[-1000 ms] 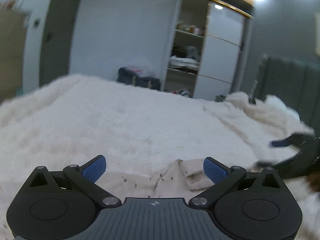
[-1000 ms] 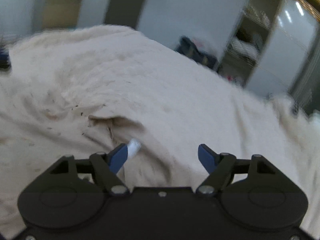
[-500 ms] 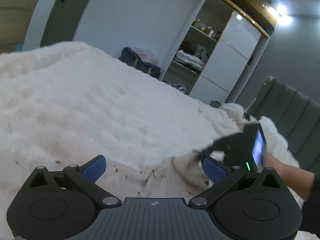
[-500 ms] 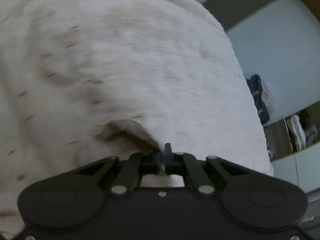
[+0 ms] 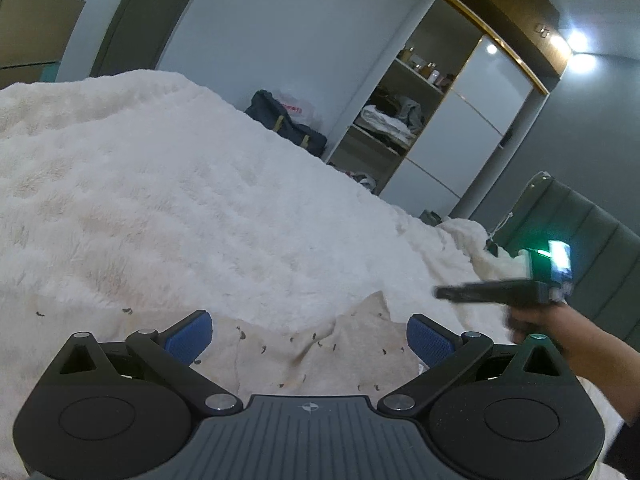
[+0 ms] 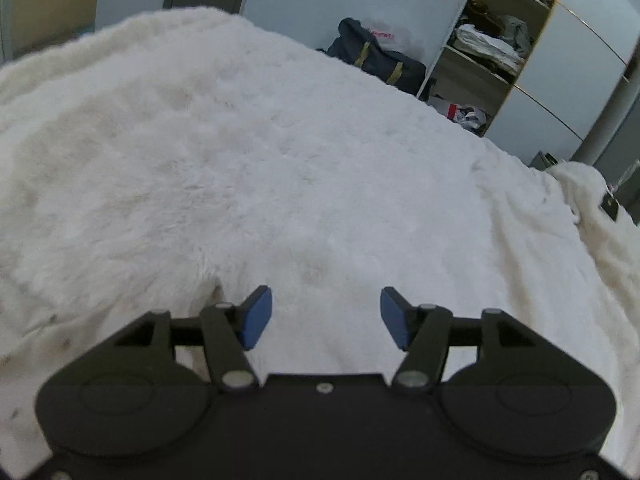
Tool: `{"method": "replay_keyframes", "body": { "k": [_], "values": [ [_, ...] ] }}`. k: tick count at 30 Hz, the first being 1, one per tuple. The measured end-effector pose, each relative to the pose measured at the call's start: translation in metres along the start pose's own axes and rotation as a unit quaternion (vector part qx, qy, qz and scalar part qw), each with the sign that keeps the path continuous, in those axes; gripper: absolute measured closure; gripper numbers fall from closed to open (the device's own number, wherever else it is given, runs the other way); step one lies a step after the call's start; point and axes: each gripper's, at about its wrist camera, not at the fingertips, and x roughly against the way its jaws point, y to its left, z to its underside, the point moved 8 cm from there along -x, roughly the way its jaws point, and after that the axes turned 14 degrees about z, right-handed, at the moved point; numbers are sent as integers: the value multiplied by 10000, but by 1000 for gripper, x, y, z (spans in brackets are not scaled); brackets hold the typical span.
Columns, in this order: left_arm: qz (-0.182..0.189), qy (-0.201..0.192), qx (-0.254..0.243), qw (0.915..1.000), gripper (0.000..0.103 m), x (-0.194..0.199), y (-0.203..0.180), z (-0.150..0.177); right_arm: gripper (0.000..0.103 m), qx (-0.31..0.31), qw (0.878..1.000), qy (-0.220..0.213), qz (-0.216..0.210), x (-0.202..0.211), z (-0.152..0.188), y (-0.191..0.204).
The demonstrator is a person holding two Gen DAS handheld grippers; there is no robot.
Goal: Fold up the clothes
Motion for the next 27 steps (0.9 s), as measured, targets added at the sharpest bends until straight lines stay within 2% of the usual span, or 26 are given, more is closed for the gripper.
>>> {"method": "replay_keyframes", "body": {
  "k": [3, 5, 7, 10, 13, 15, 16, 17, 18, 23, 24, 26, 27],
  "values": [
    [57, -2, 95, 9999, 0, 0, -1, 1, 43, -27, 9985, 536, 106, -13, 23, -26],
    [47, 15, 6, 10000, 0, 0, -5, 2, 44, -315, 9934, 1091, -151, -26, 46, -44],
    [6, 38, -128, 9999, 0, -1, -9, 3, 46, -759, 9839, 1459, -702, -33, 62, -49],
    [-7, 56, -183, 9998, 0, -3, -10, 4, 52, -924, 9746, 1776, -1008, -38, 77, -50],
    [12, 78, -150, 9999, 0, -5, -9, 6, 57, -706, 9707, 2043, -1048, -42, 90, -49],
    [-2, 98, -169, 9998, 0, -6, -9, 6, 61, -786, 9609, 2244, -1418, -46, 96, -38],
    [-14, 108, -187, 9998, 0, -7, -8, 7, 71, -704, 9597, 2300, -1456, -48, 98, -33],
    [-26, 119, -206, 9997, 0, -7, -8, 7, 89, -581, 9591, 2337, -1487, -49, 98, -27],
    [-43, 125, -213, 9997, 0, -7, -7, 7, 99, -471, 9584, 2352, -1544, -50, 98, -24],
    [-47, 129, -145, 9998, 0, -9, -4, 8, 101, -160, 9620, 2184, -1629, -47, 77, -21],
    [-48, 131, -153, 9998, 0, -10, -4, 8, 101, -259, 9665, 2051, -1518, -47, 65, -31],
    [-54, 142, -195, 9997, 0, -11, -5, 8, 102, -883, 9751, 1708, -1104, -50, 37, -58],
    [-61, 156, -225, 9996, 0, -12, -5, 8, 102, -1271, 9756, 1546, -897, -52, 23, -70]
  ]
}}
